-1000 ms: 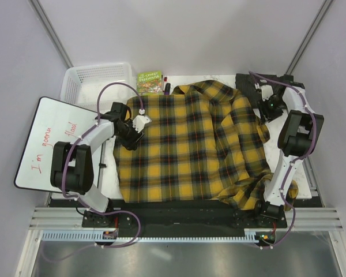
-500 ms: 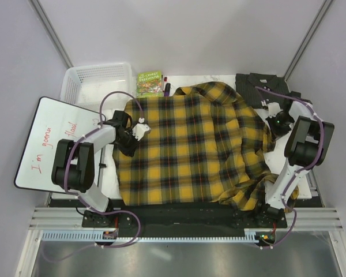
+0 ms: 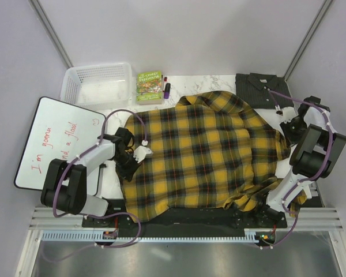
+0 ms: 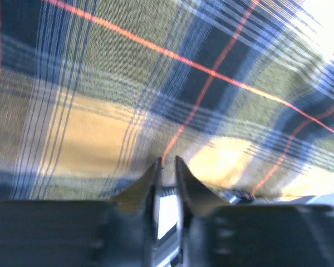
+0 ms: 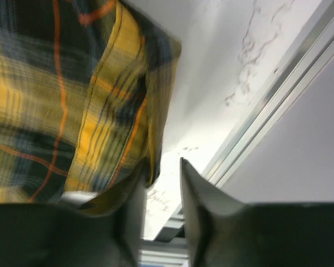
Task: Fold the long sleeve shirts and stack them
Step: Flatten the shirt out
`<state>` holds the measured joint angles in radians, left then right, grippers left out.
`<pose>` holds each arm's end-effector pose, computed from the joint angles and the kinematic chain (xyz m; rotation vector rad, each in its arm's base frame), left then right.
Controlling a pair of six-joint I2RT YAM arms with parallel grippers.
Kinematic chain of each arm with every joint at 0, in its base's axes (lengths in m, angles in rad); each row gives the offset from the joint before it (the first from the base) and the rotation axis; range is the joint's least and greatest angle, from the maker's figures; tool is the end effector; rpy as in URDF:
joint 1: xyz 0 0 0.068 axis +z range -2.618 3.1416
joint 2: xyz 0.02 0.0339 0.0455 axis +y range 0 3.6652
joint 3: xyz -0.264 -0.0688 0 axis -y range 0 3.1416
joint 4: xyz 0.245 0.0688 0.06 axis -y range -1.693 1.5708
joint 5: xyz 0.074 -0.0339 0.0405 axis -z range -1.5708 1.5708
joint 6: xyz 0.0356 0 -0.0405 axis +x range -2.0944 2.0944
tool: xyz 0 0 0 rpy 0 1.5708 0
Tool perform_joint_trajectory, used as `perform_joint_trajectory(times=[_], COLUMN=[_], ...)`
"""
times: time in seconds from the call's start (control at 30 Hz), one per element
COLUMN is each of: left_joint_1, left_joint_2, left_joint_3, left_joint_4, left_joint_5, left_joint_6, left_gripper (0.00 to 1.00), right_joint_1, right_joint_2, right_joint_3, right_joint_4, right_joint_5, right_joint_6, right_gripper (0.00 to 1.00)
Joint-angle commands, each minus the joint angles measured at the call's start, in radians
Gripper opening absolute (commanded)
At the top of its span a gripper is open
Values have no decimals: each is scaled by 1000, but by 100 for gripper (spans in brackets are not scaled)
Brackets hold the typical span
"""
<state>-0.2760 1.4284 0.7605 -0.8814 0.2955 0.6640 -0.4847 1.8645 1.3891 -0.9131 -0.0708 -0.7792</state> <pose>0.2034 -0.0684 0.1622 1.3778 2.7016 -0.4366 0.3211 -0.1662 0.1997 -0.4426 2.9186 -0.0750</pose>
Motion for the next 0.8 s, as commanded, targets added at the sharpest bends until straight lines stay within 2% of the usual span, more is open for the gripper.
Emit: perform_joint_trajectory(times=[0.0,0.03,0.07,0.1,0.23,0.27,0.33,0.43,0.63,0.77], left_joint_1=[41,50,58,67,84,89,106,136,185,222], left_joint_2=[-80,-91,-109,-114,-74,-56,21,115,228,285], left_joint_3=[88,115,172,198,342,367,452,549,637,674], left_joint_4=[-70,-58,-44,-30,106,117,139,137,173,194], left_joint_5=[45,65,101,112,120,129,132,197,229,246], left_joint_6=[49,49,46,33,-27,-44,-64,-95,-141,-155], left_gripper=[27,32,40,42,59,61,74,82,86,86], right_joint_1=[-17,-14,-14,-9,58,79,150,251,405,452], right_joint_2=[-14,-19,-19,-18,4,7,33,91,218,303], right_joint_3=[99,155,187,224,407,428,497,582,642,671], right_joint_4=[-127,-160,-170,-188,-243,-233,-191,-132,71,184], right_joint_5=[-49,-108,-139,-168,-297,-323,-343,-359,-305,-259], right_joint_6=[-77,-71,-59,-33,34,53,132,227,351,408], right_gripper=[50,59,61,63,62,62,61,59,56,56])
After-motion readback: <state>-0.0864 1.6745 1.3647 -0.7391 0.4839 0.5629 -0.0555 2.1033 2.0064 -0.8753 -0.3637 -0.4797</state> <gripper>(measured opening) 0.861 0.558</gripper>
